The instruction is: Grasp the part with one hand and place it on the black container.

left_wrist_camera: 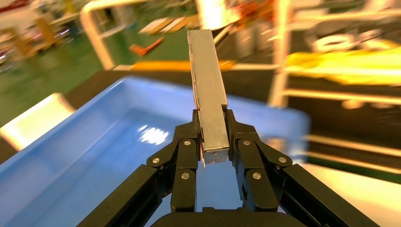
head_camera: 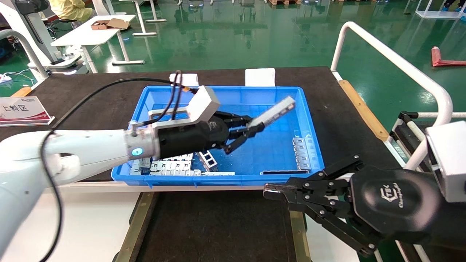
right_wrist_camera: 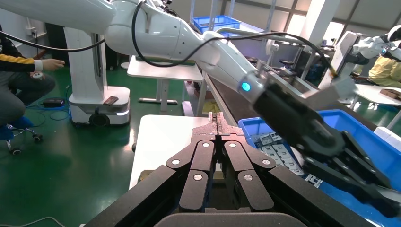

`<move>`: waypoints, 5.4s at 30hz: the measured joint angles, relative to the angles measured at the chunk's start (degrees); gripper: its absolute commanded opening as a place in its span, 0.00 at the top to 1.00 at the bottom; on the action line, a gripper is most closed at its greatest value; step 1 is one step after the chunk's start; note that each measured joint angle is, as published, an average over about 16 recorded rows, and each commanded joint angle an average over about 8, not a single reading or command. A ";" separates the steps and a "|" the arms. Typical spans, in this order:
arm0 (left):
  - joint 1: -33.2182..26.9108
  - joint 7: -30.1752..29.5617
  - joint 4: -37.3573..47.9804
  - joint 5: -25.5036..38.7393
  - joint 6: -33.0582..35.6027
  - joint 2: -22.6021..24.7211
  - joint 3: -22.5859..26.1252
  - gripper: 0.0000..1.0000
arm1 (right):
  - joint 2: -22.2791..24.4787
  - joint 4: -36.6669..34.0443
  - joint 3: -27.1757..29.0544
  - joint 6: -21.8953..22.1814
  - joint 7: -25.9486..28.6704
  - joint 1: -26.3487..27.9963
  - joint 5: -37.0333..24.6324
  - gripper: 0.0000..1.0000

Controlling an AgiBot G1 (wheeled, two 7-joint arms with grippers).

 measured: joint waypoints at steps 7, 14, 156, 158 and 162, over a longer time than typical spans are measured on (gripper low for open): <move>2.26 -0.08 -3.02 -2.33 13.40 -3.56 0.15 1.00 | 0.00 0.00 -0.01 0.00 0.00 0.00 0.00 1.00; 7.33 -2.17 -9.88 -4.35 18.30 -7.70 1.95 1.00 | 0.00 0.00 -0.01 0.00 -0.01 0.00 0.01 1.00; 55.58 -18.91 -48.02 -10.83 -55.84 -5.55 -6.94 0.00 | 0.05 0.00 -0.13 0.05 -0.07 0.03 0.09 0.00; 55.57 -19.41 -48.50 -11.06 -53.27 -7.23 -6.59 0.00 | 0.05 0.00 -0.14 0.05 -0.07 0.04 0.09 0.00; 55.29 -20.57 -49.45 -11.51 -47.66 -10.80 -5.90 0.00 | 0.05 0.00 -0.14 0.06 -0.07 0.04 0.09 0.00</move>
